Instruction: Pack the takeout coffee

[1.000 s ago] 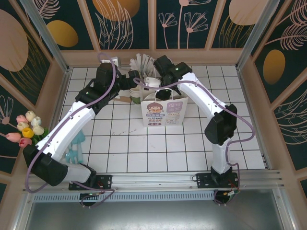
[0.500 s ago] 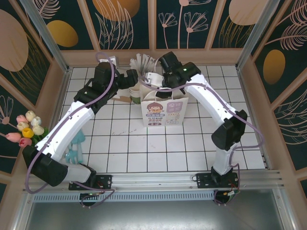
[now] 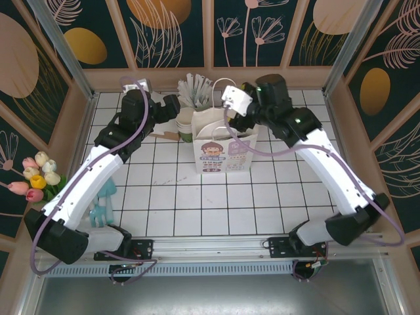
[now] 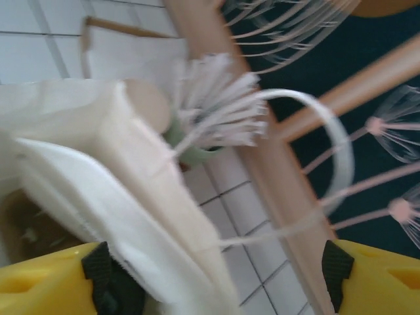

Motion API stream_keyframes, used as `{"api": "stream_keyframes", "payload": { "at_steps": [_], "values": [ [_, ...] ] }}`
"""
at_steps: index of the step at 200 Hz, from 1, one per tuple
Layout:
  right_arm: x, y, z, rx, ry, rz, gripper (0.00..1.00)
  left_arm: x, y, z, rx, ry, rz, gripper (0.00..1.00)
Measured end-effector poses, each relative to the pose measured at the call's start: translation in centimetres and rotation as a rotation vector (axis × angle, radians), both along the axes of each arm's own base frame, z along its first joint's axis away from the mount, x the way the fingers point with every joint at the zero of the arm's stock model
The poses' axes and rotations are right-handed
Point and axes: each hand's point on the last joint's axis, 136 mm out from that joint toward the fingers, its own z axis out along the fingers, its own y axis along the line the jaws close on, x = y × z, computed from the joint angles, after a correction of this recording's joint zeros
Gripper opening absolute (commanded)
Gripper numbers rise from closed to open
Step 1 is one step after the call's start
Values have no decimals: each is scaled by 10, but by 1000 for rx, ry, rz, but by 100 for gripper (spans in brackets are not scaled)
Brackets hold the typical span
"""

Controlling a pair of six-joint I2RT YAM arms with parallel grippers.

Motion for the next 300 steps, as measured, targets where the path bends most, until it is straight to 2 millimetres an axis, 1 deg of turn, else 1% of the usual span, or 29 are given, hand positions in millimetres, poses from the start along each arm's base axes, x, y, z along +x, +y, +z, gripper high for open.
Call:
{"api": "stream_keyframes", "payload": {
  "at_steps": [4, 5, 7, 28, 39, 53, 73, 87, 101, 112, 128, 142, 155, 166, 175, 188, 205, 230, 251, 260, 271, 300],
  "values": [
    [1, -6, 5, 24, -17, -24, 94, 0, 2, 0, 0, -3, 7, 99],
    [1, -6, 6, 27, -20, -27, 97, 0, 2, 1, 0, -4, 8, 98],
    [1, -8, 9, 35, -33, -33, 99, 0, 3, 0, 0, -4, 11, 99],
    [5, -32, 27, 146, -105, -141, 99, -2, 13, 4, 0, -27, 53, 98],
    [9, -49, 34, 229, -130, -231, 99, -4, 20, 4, 7, -39, 81, 99],
    [15, -73, 38, 343, -153, -350, 99, -8, 33, 3, 21, -56, 127, 99],
    [20, -120, 31, 525, -168, -543, 99, -15, 57, -5, 66, -81, 204, 98],
    [18, -153, 18, 639, -182, -668, 99, -19, 72, -17, 123, -85, 254, 98],
    [13, -183, 1, 732, -193, -786, 99, -19, 83, -36, 194, -88, 295, 99],
    [10, -205, -13, 792, -199, -874, 99, -20, 90, -58, 258, -75, 311, 99],
    [6, -236, -36, 874, -204, -996, 99, -23, 101, -97, 342, -40, 320, 99],
    [1, -262, -63, 930, -203, -1102, 99, -26, 113, -122, 392, -17, 334, 99],
    [-5, -283, -90, 960, -197, -1194, 99, -27, 122, -135, 422, -23, 348, 99],
    [-11, -298, -118, 961, -191, -1276, 99, -29, 134, -147, 443, -33, 366, 99],
    [-16, -304, -140, 954, -178, -1323, 99, -33, 147, -158, 462, -25, 393, 98],
    [-23, -310, -169, 939, -154, -1369, 99, -40, 172, -177, 493, 7, 452, 99],
    [-28, -316, -198, 924, -122, -1401, 99, -50, 198, -195, 531, 40, 516, 99],
    [-29, -322, -232, 956, -64, -1385, 99, -58, 215, -220, 557, 72, 540, 98],
    [-27, -325, -263, 979, 43, -1361, 99, -57, 224, -233, 537, 90, 527, 99],
    [-23, -322, -269, 986, 82, -1334, 99, -53, 225, -232, 516, 69, 504, 99],
    [-18, -315, -272, 996, 116, -1282, 99, -48, 224, -228, 493, 33, 480, 99],
    [-2, -294, -269, 1022, 152, -1135, 99, -40, 219, -215, 439, -66, 423, 99]
  ]
}}
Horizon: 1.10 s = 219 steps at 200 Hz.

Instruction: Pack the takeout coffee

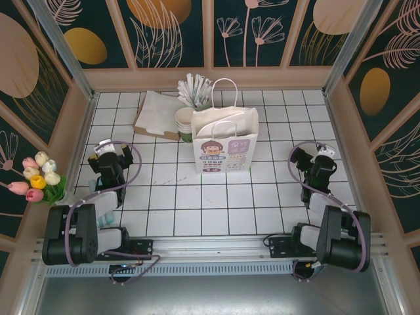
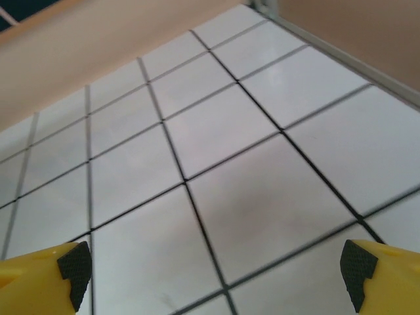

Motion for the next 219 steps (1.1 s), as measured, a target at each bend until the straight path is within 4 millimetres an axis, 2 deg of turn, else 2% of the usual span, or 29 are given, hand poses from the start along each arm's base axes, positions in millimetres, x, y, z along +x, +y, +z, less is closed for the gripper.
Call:
{"api": "stream_keyframes", "payload": {
  "at_steps": [31, 47, 74, 89, 111, 123, 134, 140, 172, 219],
  "values": [
    [13, 13, -10, -16, -6, 82, 99, 0, -14, 8, -39, -101, -101, 99],
    [20, 28, -13, -54, -8, 139, 99, 6, -26, 7, -59, -112, -169, 99],
    [38, 55, -8, -141, -49, 239, 99, 17, -36, 6, -74, -115, -233, 99],
    [38, 62, -6, -178, -86, 262, 99, 20, -42, 11, -78, -134, -266, 99],
    [26, 62, -11, -207, -104, 259, 99, 14, -49, 21, -68, -217, -310, 99],
    [27, 60, -11, -213, -101, 246, 99, 8, -50, 12, -69, -234, -314, 99],
    [31, 57, -7, -216, -113, 238, 99, 9, -48, -10, -84, -167, -297, 99],
    [33, 56, -4, -219, -122, 232, 99, 10, -48, -14, -84, -146, -287, 99],
    [35, 53, -1, -225, -130, 214, 99, 27, -54, 7, -44, -201, -261, 99],
    [35, 52, -1, -227, -129, 210, 99, 27, -50, 7, -34, -197, -234, 99]
  ]
}}
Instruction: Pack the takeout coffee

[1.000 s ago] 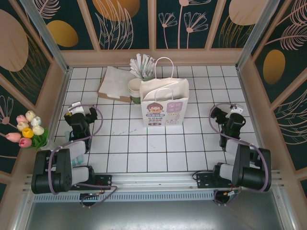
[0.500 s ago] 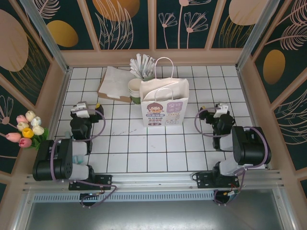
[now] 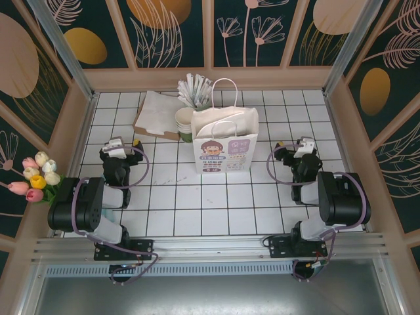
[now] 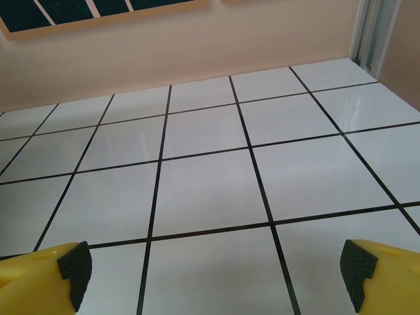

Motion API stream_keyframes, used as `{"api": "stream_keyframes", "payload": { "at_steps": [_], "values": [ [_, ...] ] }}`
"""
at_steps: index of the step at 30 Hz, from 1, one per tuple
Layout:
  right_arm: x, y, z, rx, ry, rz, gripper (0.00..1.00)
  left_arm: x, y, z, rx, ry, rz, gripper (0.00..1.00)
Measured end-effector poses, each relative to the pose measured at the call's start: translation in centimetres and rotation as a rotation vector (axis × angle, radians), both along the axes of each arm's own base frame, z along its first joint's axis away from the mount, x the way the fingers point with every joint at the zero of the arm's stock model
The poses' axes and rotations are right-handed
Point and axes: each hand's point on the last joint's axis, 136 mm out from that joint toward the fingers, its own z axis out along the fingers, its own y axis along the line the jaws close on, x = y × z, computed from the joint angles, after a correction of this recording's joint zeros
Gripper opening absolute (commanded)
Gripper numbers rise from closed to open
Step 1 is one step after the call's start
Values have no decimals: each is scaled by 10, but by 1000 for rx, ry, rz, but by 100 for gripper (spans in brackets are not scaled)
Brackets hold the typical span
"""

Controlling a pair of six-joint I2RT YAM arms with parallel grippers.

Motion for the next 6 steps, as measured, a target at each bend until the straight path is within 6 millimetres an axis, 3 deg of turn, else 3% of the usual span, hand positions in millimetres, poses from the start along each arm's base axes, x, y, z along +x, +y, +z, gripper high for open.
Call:
{"api": "stream_keyframes", "payload": {
  "at_steps": [6],
  "values": [
    [0, 0, 0, 0, 0, 0, 99, 2, 0, 1, 4, 0, 2, 99]
  ]
}}
